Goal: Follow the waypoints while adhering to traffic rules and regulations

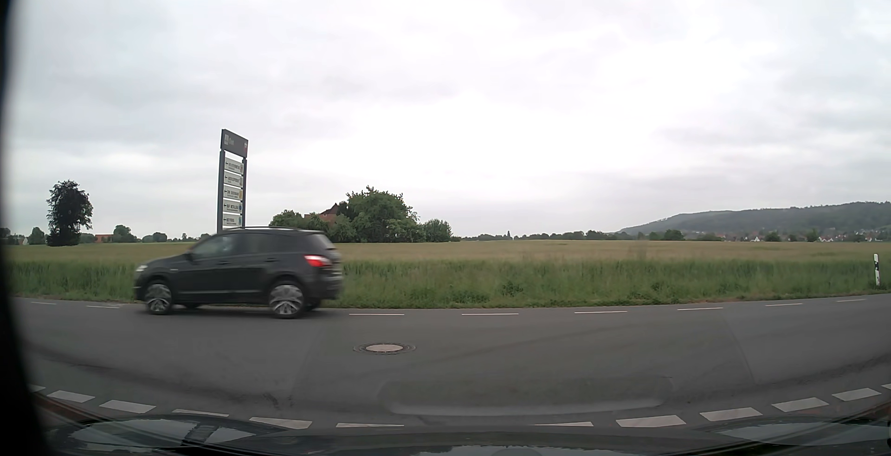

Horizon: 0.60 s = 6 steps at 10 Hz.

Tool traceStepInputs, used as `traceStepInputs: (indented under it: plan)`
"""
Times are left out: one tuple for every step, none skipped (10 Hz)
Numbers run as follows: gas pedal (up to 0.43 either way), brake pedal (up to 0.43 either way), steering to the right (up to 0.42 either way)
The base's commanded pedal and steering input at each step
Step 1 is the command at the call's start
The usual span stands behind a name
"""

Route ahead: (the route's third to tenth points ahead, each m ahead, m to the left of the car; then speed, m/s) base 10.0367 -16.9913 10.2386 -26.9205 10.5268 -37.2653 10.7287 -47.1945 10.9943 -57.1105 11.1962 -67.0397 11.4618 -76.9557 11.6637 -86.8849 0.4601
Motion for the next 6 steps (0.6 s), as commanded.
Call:
traceStepInputs:
  plan:
    - [0.000, 0.000, 0.342]
    - [0.000, 0.000, 0.342]
    - [0.000, 0.000, 0.343]
    - [0.000, 0.000, 0.343]
    - [0.000, 0.000, 0.343]
    - [0.000, 0.000, 0.344]
